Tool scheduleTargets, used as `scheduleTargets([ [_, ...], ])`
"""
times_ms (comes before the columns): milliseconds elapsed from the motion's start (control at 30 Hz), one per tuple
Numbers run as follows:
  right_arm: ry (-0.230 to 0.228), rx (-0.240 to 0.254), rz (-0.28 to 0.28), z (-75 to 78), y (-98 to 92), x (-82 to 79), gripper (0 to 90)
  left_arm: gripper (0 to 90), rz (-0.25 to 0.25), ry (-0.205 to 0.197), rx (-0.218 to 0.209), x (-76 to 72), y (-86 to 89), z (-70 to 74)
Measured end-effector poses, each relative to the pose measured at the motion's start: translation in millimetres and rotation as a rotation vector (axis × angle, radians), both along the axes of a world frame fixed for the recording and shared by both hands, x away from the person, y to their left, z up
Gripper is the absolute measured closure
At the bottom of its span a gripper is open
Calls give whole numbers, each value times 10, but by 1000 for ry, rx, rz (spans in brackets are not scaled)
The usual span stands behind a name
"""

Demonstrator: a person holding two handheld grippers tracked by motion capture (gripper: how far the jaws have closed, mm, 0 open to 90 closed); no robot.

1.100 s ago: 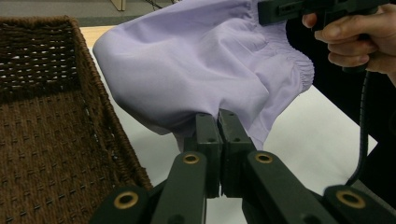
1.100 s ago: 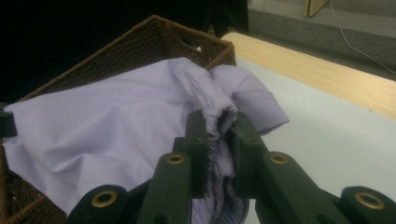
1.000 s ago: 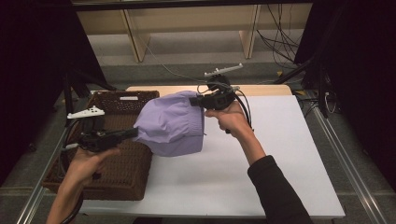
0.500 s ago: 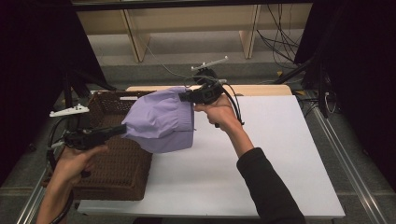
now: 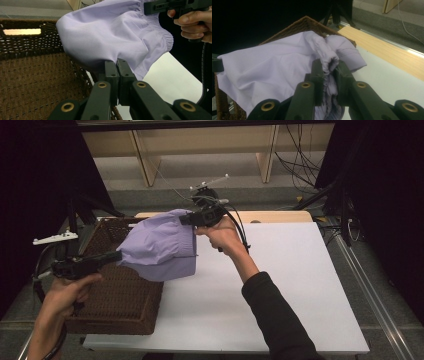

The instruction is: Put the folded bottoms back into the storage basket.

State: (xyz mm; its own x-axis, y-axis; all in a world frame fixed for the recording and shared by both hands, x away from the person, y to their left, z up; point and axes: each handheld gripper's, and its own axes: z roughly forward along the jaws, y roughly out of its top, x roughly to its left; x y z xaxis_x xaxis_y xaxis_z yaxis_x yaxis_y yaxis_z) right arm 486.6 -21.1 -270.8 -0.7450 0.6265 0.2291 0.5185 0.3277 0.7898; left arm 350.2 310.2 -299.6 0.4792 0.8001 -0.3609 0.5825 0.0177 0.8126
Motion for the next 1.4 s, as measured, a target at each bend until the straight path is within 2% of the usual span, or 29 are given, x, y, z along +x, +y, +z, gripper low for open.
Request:
scheduleTargets([
  [500, -10, -2, 27, 89, 294, 16, 801, 883, 43, -15, -25, -63, 277, 49],
  [1167, -11, -7, 47, 90, 637, 51, 801, 883, 98, -16, -11, -116, 547, 49],
  [1400, -5, -3, 49, 77, 712, 54, 801, 883, 112, -13, -22, -126, 632, 46],
])
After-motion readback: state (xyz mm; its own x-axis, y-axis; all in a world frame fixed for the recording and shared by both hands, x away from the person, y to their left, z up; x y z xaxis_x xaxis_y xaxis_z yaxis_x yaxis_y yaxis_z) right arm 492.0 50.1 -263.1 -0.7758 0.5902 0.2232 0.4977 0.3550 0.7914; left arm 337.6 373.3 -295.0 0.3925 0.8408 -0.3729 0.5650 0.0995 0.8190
